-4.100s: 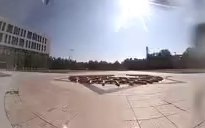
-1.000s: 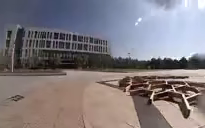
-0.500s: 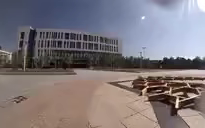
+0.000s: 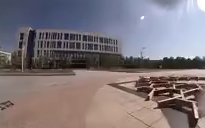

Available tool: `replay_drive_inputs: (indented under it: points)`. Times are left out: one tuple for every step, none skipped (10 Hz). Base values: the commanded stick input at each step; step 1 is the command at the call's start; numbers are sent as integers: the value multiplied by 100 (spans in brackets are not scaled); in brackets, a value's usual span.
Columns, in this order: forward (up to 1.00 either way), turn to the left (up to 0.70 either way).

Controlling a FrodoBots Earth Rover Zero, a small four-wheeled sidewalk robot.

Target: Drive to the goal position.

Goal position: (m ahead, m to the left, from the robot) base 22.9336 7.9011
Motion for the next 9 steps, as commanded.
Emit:
replay_drive_inputs:
  points:
    - [70, 0]
    - [70, 0]
    - [70, 0]
    - [70, 0]
    - [70, 0]
    - [70, 0]
    - [70, 0]
    - [70, 0]
    - [70, 0]
